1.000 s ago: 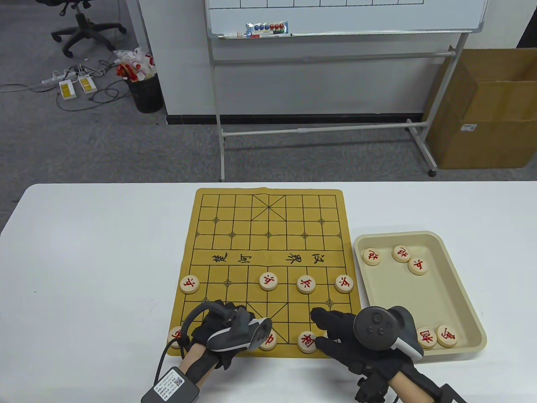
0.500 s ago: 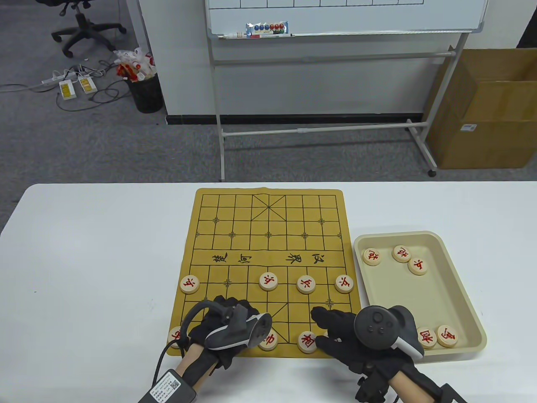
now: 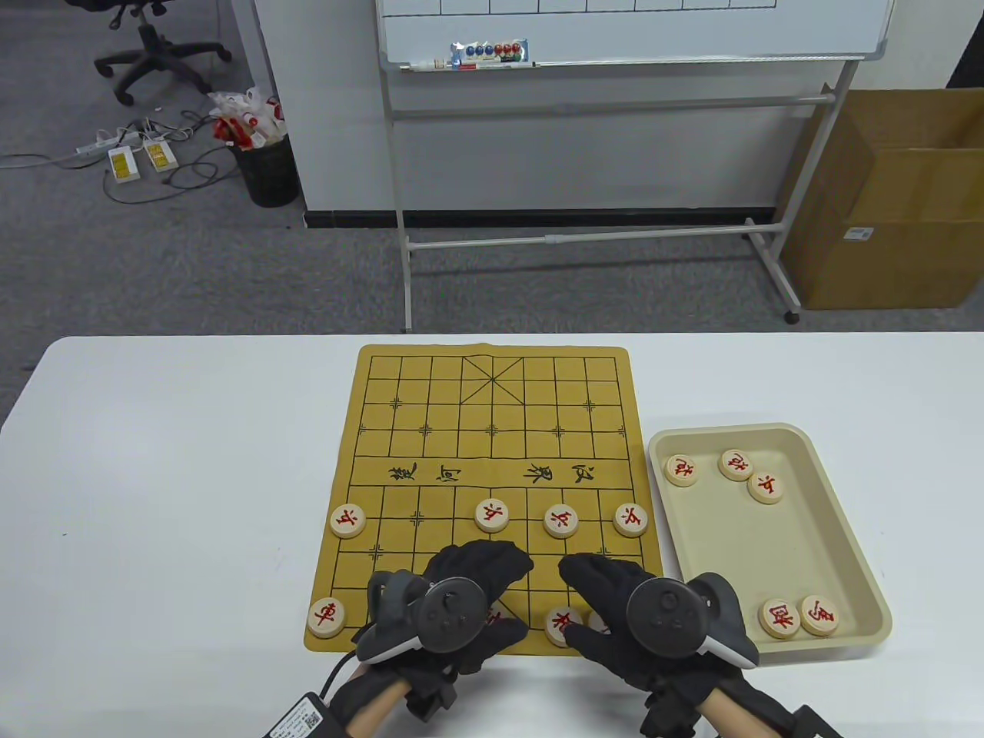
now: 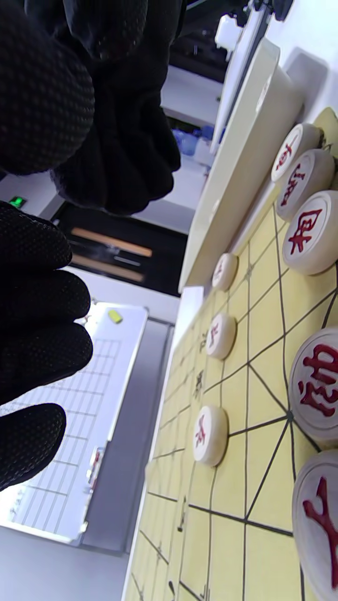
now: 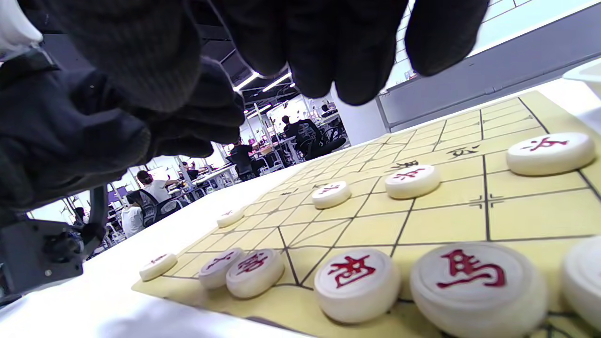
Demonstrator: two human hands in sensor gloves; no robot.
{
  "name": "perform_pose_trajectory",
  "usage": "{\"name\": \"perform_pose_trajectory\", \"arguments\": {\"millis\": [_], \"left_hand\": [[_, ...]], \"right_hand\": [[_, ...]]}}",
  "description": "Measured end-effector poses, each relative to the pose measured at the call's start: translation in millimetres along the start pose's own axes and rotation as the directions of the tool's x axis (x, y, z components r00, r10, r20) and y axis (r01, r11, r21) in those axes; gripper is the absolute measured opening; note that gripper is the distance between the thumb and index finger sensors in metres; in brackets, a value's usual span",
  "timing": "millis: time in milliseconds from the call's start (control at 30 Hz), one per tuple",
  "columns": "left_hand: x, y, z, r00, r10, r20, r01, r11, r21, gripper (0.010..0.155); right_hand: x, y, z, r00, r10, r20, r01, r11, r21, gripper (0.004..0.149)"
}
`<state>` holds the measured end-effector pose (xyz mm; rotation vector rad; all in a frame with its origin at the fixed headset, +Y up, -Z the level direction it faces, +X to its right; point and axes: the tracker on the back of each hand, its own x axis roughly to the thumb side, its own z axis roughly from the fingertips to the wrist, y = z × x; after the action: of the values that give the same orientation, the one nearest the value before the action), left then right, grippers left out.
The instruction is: Set up Chinese chess pieces
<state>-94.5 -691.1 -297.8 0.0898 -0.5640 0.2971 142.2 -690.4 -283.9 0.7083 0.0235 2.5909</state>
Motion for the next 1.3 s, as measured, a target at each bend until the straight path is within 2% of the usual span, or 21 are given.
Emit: {"name": "perform_pose_trajectory", "arguments": {"millis": [100, 167, 300, 367, 400, 433, 533, 633, 667, 733, 800, 867, 967, 1067, 1133, 1267, 1300], "left_hand": [[1.4, -0.9, 0.0, 1.000, 0.002, 0.003, -0.002, 1.000, 0.005, 0.080], [1.6, -0.6, 0.2, 1.000, 0.001, 0.004, -0.001, 1.000, 0.005, 0.080], [1.6, 1.5, 1.0, 1.000, -0.007, 0.003, 0.007, 1.000, 0.016, 0.080], [1.8, 2.4, 1.4, 1.000, -0.008, 0.001, 0.007, 1.000, 0.021, 0.079], [1.9, 2.5, 1.3, 1.000, -0.008, 0.000, 0.008, 1.000, 0.020, 0.079], [2.0, 2.4, 1.2, 1.000, -0.009, 0.000, 0.009, 1.000, 0.018, 0.079], [2.4, 1.8, 1.8, 0.999, -0.033, 0.004, 0.033, 0.999, 0.021, 0.079], [2.0, 2.9, 2.8, 0.999, -0.038, 0.002, 0.038, 0.999, 0.033, 0.079], [1.8, 3.0, 2.8, 0.999, -0.037, 0.002, 0.037, 0.999, 0.034, 0.079], [1.2, 3.2, 2.7, 0.999, -0.037, 0.000, 0.037, 0.999, 0.032, 0.079], [0.6, 3.2, 2.7, 0.999, -0.040, -0.001, 0.040, 0.999, 0.030, 0.079], [-0.1, 2.8, 3.0, 0.999, -0.044, -0.003, 0.044, 0.999, 0.027, 0.079], [-0.5, 2.3, 3.0, 0.999, -0.048, -0.001, 0.048, 0.999, 0.026, 0.078], [-0.4, 2.6, 2.8, 0.999, -0.049, 0.000, 0.049, 0.999, 0.023, 0.078], [-0.7, 2.6, 2.6, 0.999, -0.049, 0.000, 0.049, 0.999, 0.020, 0.078], [-1.5, 4.7, 3.3, 0.999, -0.051, -0.006, 0.051, 0.998, 0.030, 0.077], [-1.6, 5.5, 3.4, 0.999, -0.050, -0.007, 0.050, 0.998, 0.033, 0.077]], "right_hand": [[0.0, -0.9, -0.2, 1.000, 0.005, 0.000, -0.005, 1.000, -0.006, 0.081], [-2.6, -9.5, 0.2, 1.000, 0.005, -0.011, -0.005, 0.999, -0.033, 0.081], [-25.0, -53.9, 7.4, 0.995, 0.012, -0.102, -0.029, 0.986, -0.166, 0.079], [-50.4, -81.0, 16.8, 0.980, -0.012, -0.200, -0.037, 0.971, -0.237, 0.078], [-58.0, -87.1, 20.0, 0.972, -0.003, -0.235, -0.059, 0.965, -0.256, 0.078], [-71.8, -97.2, 25.0, 0.951, 0.049, -0.304, -0.136, 0.952, -0.273, 0.078], [-97.2, -115.5, 33.7, 0.881, 0.158, -0.446, -0.287, 0.928, -0.237, 0.077], [-121.8, -129.3, 35.0, 0.786, 0.226, -0.575, -0.368, 0.919, -0.141, 0.076], [-127.2, -129.7, 32.1, 0.775, 0.247, -0.582, -0.381, 0.917, -0.117, 0.075], [-141.0, -121.7, 20.4, 0.755, 0.311, -0.577, -0.374, 0.927, 0.011, 0.074], [-146.5, -108.4, 10.3, 0.766, 0.370, -0.526, -0.341, 0.927, 0.156, 0.072], [-146.2, -89.6, 1.6, 0.790, 0.427, -0.441, -0.320, 0.900, 0.297, 0.070], [-139.6, -59.0, -4.8, 0.784, 0.545, -0.297, -0.381, 0.801, 0.462, 0.065], [-136.3, -38.2, -7.2, 0.772, 0.593, -0.226, -0.371, 0.711, 0.598, 0.068], [-137.7, -31.2, -8.6, 0.782, 0.579, -0.230, -0.325, 0.694, 0.642, 0.069], [-142.9, -18.5, -10.6, 0.785, 0.578, -0.224, -0.306, 0.676, 0.671, 0.074], [-142.3, -17.6, -10.9, 0.782, 0.584, -0.219, -0.331, 0.685, 0.649, 0.074]]}}
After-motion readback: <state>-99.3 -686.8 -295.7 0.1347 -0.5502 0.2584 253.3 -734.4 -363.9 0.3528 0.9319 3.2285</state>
